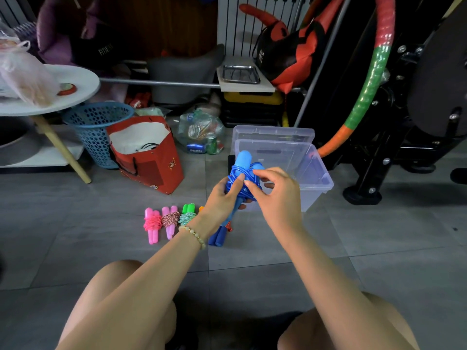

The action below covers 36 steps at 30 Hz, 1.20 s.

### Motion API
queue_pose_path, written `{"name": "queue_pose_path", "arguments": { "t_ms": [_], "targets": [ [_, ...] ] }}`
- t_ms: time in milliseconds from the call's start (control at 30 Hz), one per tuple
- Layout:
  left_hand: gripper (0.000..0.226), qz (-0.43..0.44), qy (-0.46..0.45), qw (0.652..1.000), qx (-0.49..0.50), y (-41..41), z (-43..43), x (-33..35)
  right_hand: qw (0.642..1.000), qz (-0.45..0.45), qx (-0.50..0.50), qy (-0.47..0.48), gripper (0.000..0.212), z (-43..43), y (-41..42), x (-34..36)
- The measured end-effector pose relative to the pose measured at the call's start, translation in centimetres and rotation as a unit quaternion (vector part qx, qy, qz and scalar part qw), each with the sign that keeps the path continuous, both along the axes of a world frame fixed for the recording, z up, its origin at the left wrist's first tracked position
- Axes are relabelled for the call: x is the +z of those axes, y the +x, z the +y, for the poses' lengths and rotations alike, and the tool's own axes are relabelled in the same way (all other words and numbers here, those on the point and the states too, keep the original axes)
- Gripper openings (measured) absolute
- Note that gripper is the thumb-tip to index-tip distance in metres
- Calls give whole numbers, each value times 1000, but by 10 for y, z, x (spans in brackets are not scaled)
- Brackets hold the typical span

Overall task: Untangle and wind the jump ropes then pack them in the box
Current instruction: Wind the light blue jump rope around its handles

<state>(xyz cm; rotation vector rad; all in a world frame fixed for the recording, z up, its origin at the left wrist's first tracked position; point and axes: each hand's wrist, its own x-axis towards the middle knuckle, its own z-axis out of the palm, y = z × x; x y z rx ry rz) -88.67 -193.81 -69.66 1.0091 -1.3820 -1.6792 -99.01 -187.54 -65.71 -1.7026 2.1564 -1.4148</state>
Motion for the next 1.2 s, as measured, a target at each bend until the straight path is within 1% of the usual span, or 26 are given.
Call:
{"name": "queue_pose_path", "arguments": {
  "t_ms": [100,133,233,333,400,500,567,600,633,700,767,800,833,867,933,1000,1067,1133,1200],
  "targets": [
    [33,-5,-2,1000,1,-2,4,1,999,34,-32,8,24,-1,4,-2],
    [31,-8,-12,1000,1,-2,5,2,999,36,-37,11,24,-1,4,-3],
    [16,-57,-92,994,12,-3,8,4,996,50,-64,33,23,-4,1,-6],
    [22,-98,-150,984,9,-2,9,-4,991,77,-85,76,19,-7,-2,-9],
    [23,-120,-153,981,13,-2,7,-7,986,102,-81,107,19,-8,-2,-11],
    [20,-131,-143,981,10,-1,6,-4,992,86,-56,75,11,-7,-2,-13],
    [18,-140,-134,981,-7,1,3,1,994,73,-37,71,10,-5,1,-15],
    [19,-143,-126,982,-17,2,1,1,995,50,-28,77,10,-5,2,-15],
    [24,-142,-117,983,-26,2,-1,0,996,2,-21,84,9,-6,1,-15],
    [45,-120,-80,989,-46,4,-3,4,988,-127,-6,93,9,-7,-3,-9],
    [66,-100,-45,992,-67,6,-6,1,967,-236,17,99,7,-5,-7,-4],
    [68,-101,-40,991,-82,7,-8,0,954,-279,39,102,7,-4,-8,-2],
    [63,-106,-41,989,-92,8,-8,5,944,-306,66,107,8,-2,-8,-1],
    [54,-111,-39,989,-94,9,-8,9,938,-314,94,114,8,-1,-7,1],
    [45,-118,-38,988,-90,11,-13,11,935,-302,137,124,8,2,-6,0],
    [48,-117,-26,989,-87,15,-13,14,937,-284,170,116,19,3,-8,0],
    [52,-114,-4,989,-90,16,-11,16,952,-203,202,108,30,6,-10,-2],
    [51,-120,5,988,-92,16,-9,18,967,-119,201,101,26,7,-11,-6],
    [48,-130,1,989,-77,15,-7,19,979,-62,176,85,17,7,-12,-8]
  ]
}}
